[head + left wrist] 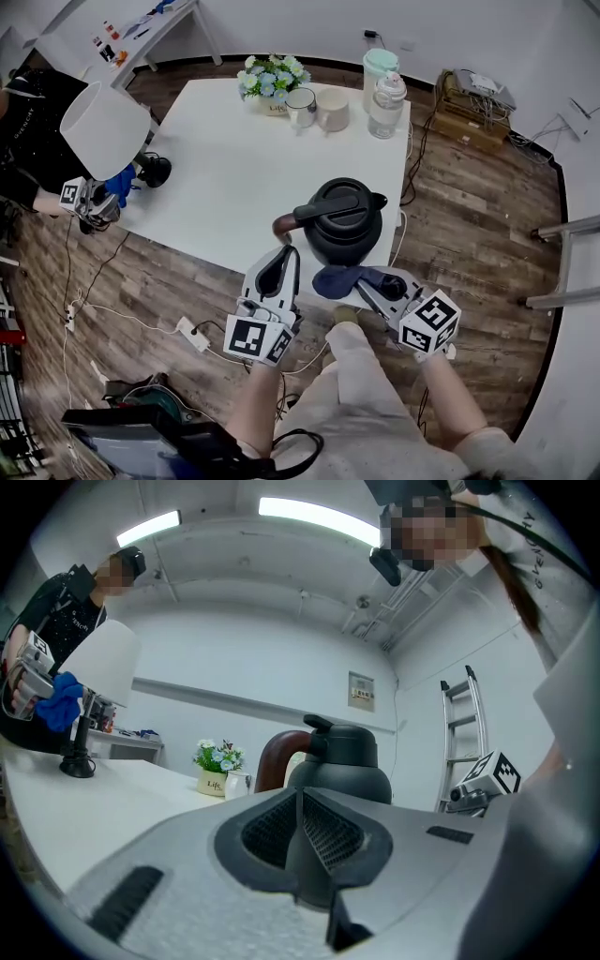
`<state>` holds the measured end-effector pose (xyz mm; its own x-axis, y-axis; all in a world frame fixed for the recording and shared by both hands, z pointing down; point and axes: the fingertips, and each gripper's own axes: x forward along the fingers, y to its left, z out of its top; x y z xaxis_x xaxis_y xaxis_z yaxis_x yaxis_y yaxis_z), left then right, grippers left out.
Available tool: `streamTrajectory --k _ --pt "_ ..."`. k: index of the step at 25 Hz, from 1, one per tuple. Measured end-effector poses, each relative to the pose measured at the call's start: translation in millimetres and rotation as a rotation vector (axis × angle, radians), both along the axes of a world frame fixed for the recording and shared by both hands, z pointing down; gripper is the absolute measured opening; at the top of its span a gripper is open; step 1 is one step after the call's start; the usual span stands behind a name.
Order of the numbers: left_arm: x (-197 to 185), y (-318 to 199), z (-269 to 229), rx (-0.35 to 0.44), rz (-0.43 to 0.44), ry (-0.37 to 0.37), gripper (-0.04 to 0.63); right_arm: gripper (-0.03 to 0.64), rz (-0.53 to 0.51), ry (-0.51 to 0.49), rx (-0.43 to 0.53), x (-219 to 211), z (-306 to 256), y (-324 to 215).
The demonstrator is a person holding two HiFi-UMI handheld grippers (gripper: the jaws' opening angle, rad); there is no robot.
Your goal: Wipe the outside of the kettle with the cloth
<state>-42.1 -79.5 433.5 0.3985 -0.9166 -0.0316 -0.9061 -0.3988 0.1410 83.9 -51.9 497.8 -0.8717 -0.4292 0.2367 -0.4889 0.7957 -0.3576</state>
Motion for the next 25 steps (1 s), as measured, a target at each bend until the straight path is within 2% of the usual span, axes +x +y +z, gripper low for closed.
streamTrajectory --k 5,10,17,22,25 --pt "-12.9 -4.4 6.3 0.012 -0.047 -0.01 0.009 0.061 0.009 0.011 0.0 5.3 4.2 0.4" --pt "-15.8 -6.6 7.0 0.001 -0.046 -0.004 0.009 0.061 0.009 -0.037 0.027 14.7 -20.0 2.9" --pt "8.5 -5.1 -1.6 0.014 0.004 0.006 0.009 0.061 0.041 -0.22 0.073 37.4 -93.0 -2.9" --pt "21.6 -2.5 -16.4 0.015 -0.013 0.046 0.009 0.061 0.179 -0.375 0.064 70.5 -139.4 -19.2" --pt "28.5 -1.2 -22.1 0.013 -0.002 0.05 0.009 0.061 0.273 -0.494 0.006 87.4 -145.2 -32.0"
